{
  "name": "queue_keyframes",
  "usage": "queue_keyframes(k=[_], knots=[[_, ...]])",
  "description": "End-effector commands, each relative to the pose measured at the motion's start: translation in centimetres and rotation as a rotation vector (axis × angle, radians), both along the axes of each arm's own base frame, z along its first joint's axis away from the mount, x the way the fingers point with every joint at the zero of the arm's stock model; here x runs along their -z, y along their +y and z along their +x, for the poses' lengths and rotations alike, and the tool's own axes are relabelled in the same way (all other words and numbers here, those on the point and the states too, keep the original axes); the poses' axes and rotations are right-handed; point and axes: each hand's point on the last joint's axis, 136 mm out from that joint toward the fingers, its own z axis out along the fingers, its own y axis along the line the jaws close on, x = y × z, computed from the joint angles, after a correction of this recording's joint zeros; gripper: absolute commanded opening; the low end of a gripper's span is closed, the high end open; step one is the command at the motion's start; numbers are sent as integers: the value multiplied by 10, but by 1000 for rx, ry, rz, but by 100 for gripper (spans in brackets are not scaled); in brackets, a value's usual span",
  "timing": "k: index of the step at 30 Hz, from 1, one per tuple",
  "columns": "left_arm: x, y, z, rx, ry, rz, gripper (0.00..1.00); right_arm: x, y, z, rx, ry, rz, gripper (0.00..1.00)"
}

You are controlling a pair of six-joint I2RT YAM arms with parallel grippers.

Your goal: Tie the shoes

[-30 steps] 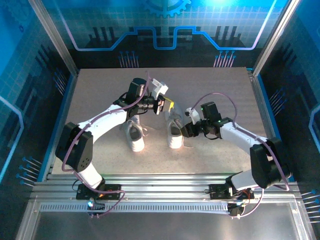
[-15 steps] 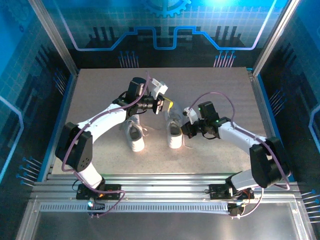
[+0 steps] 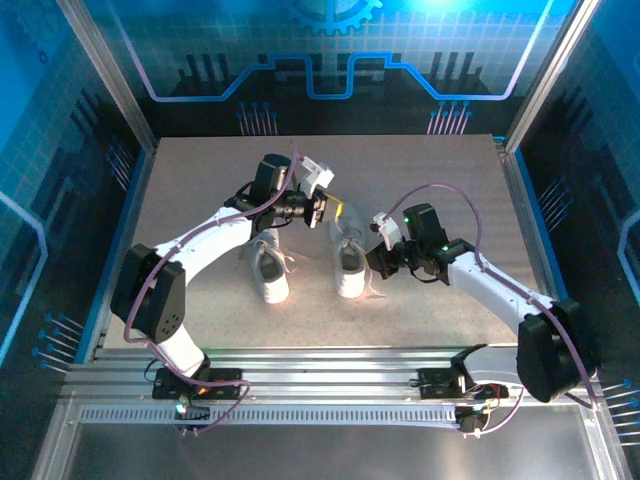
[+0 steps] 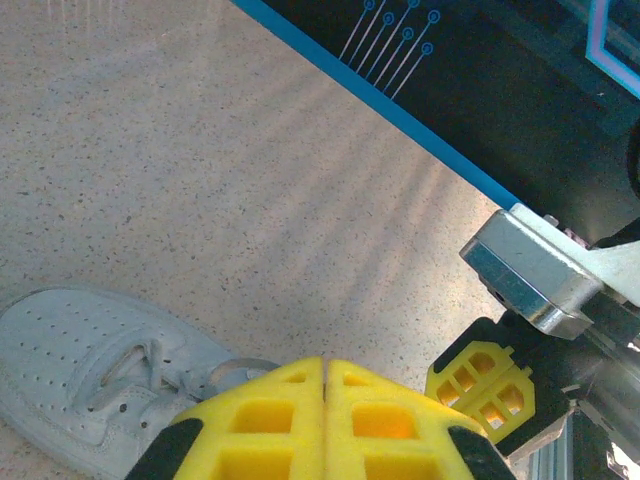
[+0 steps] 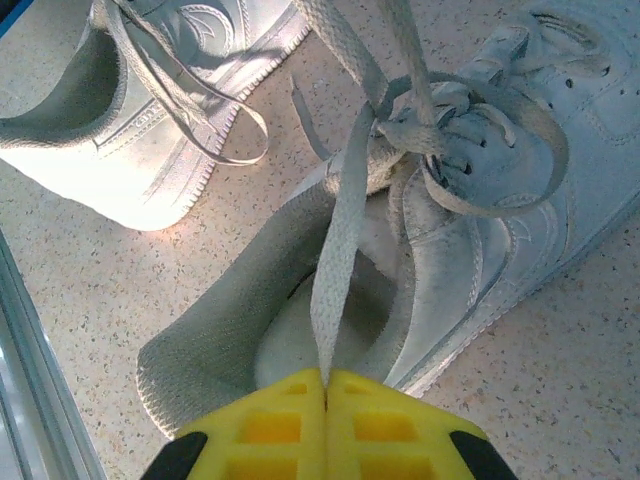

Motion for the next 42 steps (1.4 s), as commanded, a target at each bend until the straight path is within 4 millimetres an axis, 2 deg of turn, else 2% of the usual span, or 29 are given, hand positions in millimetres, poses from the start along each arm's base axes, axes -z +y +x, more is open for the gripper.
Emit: queue_keyframes(k=[1, 5, 10, 13, 18, 21, 23, 25, 29, 34, 35, 38, 42], knots=[[-3, 1, 4, -3, -9, 4, 0, -11, -2, -6, -11, -18, 1, 0], [3, 5, 5, -14, 3, 9, 0, -16, -14, -6, 21, -14, 10, 0], [8, 7, 7, -23, 17, 5, 0, -13, -24, -12, 33, 12, 5, 0], [12, 8, 7, -24, 24, 8, 0, -10, -25, -13, 37, 30, 6, 0], [28, 12, 4, -21, 39, 26, 0, -10, -17, -12, 6, 59, 40, 0], [40, 18, 0, -23, 22, 26, 14, -9, -13, -9, -4, 77, 47, 0], [46, 23, -3, -31, -10, 15, 31, -9, -12, -7, -10, 83, 46, 0], [46, 26, -9, 1, -67, -1, 37, -10, -11, -5, -15, 90, 43, 0], [37, 31, -20, 71, -231, 6, 44, -13, -10, -1, -25, 89, 37, 0], [15, 39, -20, 117, -396, 35, 49, -9, -10, -2, -30, 110, 28, 0], [12, 38, -22, 145, -440, 48, 50, -16, -9, 3, -30, 93, 35, 0], [8, 28, -32, 272, -547, 86, 49, -18, -8, 6, -32, 101, 43, 0], [15, 9, -38, 421, -617, 183, 48, -16, -7, 8, -34, 126, 49, 0]])
